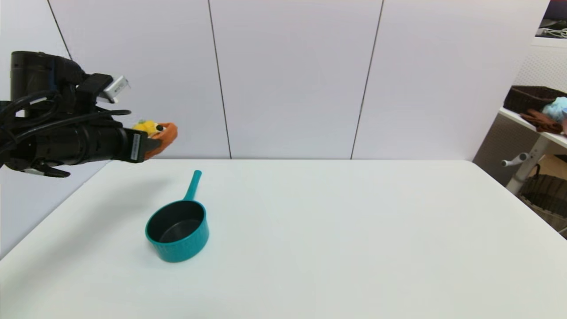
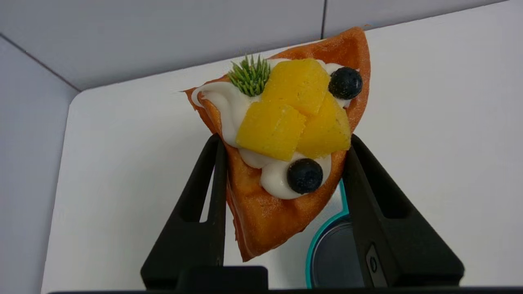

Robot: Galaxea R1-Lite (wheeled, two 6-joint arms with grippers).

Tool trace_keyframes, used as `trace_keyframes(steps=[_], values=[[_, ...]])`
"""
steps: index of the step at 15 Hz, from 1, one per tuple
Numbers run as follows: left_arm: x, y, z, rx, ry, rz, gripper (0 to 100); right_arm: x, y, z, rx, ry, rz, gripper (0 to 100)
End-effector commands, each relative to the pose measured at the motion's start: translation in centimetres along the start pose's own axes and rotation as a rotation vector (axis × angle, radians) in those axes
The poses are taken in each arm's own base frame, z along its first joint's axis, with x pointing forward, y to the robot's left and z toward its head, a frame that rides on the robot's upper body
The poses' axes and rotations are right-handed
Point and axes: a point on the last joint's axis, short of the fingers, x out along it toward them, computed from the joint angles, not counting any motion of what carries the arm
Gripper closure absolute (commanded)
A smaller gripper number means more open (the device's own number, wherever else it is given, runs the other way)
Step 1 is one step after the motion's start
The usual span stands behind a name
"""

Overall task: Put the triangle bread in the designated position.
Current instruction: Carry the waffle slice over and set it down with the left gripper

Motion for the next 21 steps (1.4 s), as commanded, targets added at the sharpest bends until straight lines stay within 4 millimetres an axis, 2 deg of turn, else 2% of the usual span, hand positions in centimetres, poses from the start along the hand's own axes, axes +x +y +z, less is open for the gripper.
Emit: trace_keyframes(steps=[1,6,10,18,19,21], values=[[1.1,2.3,-3.0,-0.080,0.117,0.069,100,0.0,0.0,0.0,0.000,0.001,0.000,0],[2.5,2.1,-6.5,-0.215,0.250,0.078,100,0.0,0.0,0.0,0.000,-0.001,0.000,0],[2.3,1.6,-9.1,-0.215,0.368,0.067,100,0.0,0.0,0.0,0.000,-0.001,0.001,0],[1.2,2.1,-10.9,-0.236,0.450,0.093,100,0.0,0.0,0.0,0.000,-0.001,0.000,0],[1.2,2.0,-11.0,-0.236,0.455,0.092,0,0.0,0.0,0.0,0.000,-0.001,0.000,0],[1.2,2.1,-11.1,-0.236,0.458,0.092,0,0.0,0.0,0.0,0.000,-0.001,0.001,0]])
